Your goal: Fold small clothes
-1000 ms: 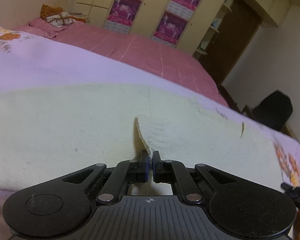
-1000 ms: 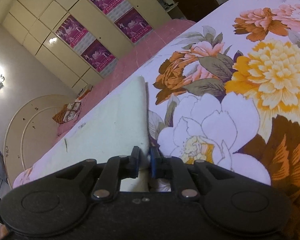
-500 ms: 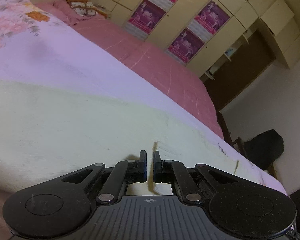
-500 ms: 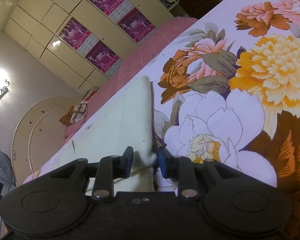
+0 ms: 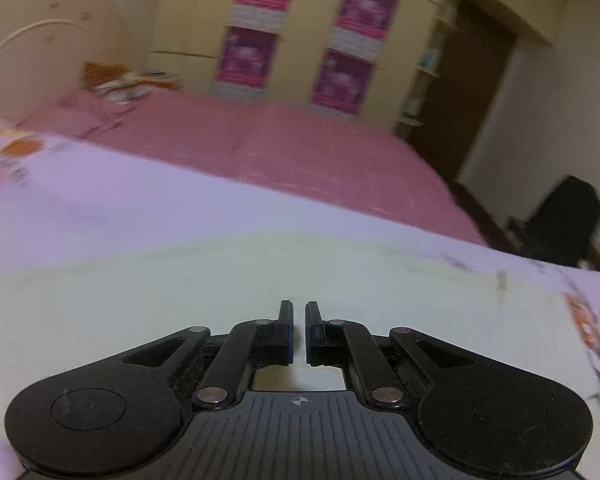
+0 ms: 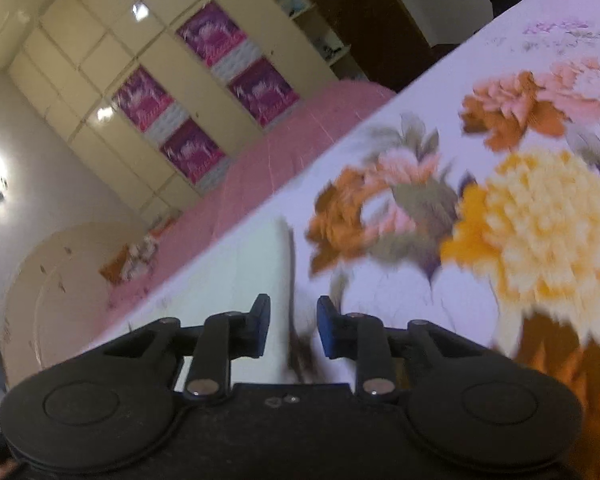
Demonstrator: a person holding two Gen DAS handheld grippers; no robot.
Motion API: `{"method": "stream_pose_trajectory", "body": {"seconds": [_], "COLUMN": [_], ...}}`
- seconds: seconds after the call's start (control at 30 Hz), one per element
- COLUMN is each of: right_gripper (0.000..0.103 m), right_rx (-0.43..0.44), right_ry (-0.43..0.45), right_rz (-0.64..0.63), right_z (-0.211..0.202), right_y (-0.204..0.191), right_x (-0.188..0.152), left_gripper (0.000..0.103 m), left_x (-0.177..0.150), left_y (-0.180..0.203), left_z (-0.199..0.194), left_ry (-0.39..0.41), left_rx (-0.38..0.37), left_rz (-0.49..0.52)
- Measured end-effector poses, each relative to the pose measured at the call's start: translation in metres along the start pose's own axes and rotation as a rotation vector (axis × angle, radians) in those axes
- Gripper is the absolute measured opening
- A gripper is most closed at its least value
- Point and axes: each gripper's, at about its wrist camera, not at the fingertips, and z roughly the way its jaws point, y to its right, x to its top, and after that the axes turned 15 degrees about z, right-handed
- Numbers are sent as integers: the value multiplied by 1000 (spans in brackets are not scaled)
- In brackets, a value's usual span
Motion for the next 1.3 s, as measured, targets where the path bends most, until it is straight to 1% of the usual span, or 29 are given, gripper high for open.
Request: {"method": "stream_pose_trajectory", "body": {"seconds": [0.07, 0.13, 0.23, 0.27, 0.3, 0.33, 0.37, 0.4, 0.43, 0.5, 0.53, 0.57, 0.6, 0.63, 0.67, 0.73, 0.8, 0.83, 0.87, 0.9, 0.93, 0.97, 1.0, 1.07, 1.13, 1.17, 1.23, 1.27, 1.3], "right_gripper": [33, 38, 37, 33, 18, 7, 4, 3, 3, 4, 12, 19, 26, 26, 26, 26, 27, 30, 29, 24, 20, 26, 29, 30, 31, 32, 31, 31, 29], "right_rx": [3, 11, 10, 5, -8, -57, -133, -119, -116, -144, -158, -167, -168, -153, -137, -129, -148, -154, -176, -219, -242, -265, -279, -248, -255, -245, -195, -168, -158], "right_ry": [3, -26, -68, -87, -105, -112, -114, -109, -112, -103, -92, -67, -39, -24, -28, -57, -83, -90, -82, -58, -43, -30, -22, -48, -43, -37, -5, 3, -2], "right_rz": [-4, 6, 10, -5, -37, -86, -133, -131, -126, -179, -196, -211, -234, -265, -305, -365, -448, -480, -516, -530, -500, -457, -432, -431, -454, -442, -431, -440, -450], "right_z": [14, 35, 67, 76, 84, 91, 99, 99, 98, 95, 92, 86, 80, 77, 78, 87, 99, 104, 107, 109, 110, 109, 108, 109, 107, 103, 82, 66, 59], "right_y": [-7, -13, -20, -24, -26, -28, -26, -21, -20, -28, -32, -37, -43, -49, -57, -69, -81, -83, -83, -81, -73, -66, -60, -51, -56, -59, -64, -64, -65], "right_x": [11, 22, 32, 31, 29, 27, 24, 24, 25, 20, 19, 17, 15, 12, 6, -5, -17, -20, -21, -18, -9, 1, 7, 11, 9, 9, 5, -2, -6], "left_gripper": [3, 3, 3, 3, 3, 3, 3, 3, 3, 3, 3, 3, 3, 3, 3, 3, 3, 3, 3, 3, 3, 3, 3, 3, 3, 3, 3, 3, 3], "left_x": [7, 12, 13, 12, 3, 1, -2, -2, -3, -2, -1, 3, 6, 11, 14, 19, 19, 16, 13, 11, 10, 8, 5, 2, 4, 7, 8, 6, 3], "left_y": [13, 24, 31, 32, 28, 25, 21, 20, 19, 23, 29, 36, 41, 50, 61, 86, 103, 103, 98, 91, 85, 79, 73, 73, 79, 81, 84, 85, 86], "left_z": [13, 22, 37, 40, 34, 31, 26, 25, 23, 16, 9, 6, 7, 9, 14, 22, 30, 34, 36, 33, 28, 26, 24, 24, 22, 15, 2, -5, -8], "left_ry": [-26, -30, -62, -65, -58, -58, -56, -53, -51, -42, -13, 16, 29, 33, 31, 14, -17, -41, -59, -45, -36, -33, -27, -20, -31, -20, 25, 34, 33], "left_rx": [-18, -18, -16, -5, 3, 10, 13, 21, 24, 44, 65, 70, 58, 32, 10, -26, -31, -19, -17, -22, -2, 17, 17, 16, 34, 29, 26, 24, 17], "left_rz": [44, 69, 96, 106, 113, 108, 96, 88, 90, 88, 100, 111, 110, 112, 126, 178, 232, 241, 231, 206, 191, 183, 167, 172, 190, 192, 207, 212, 211]}}
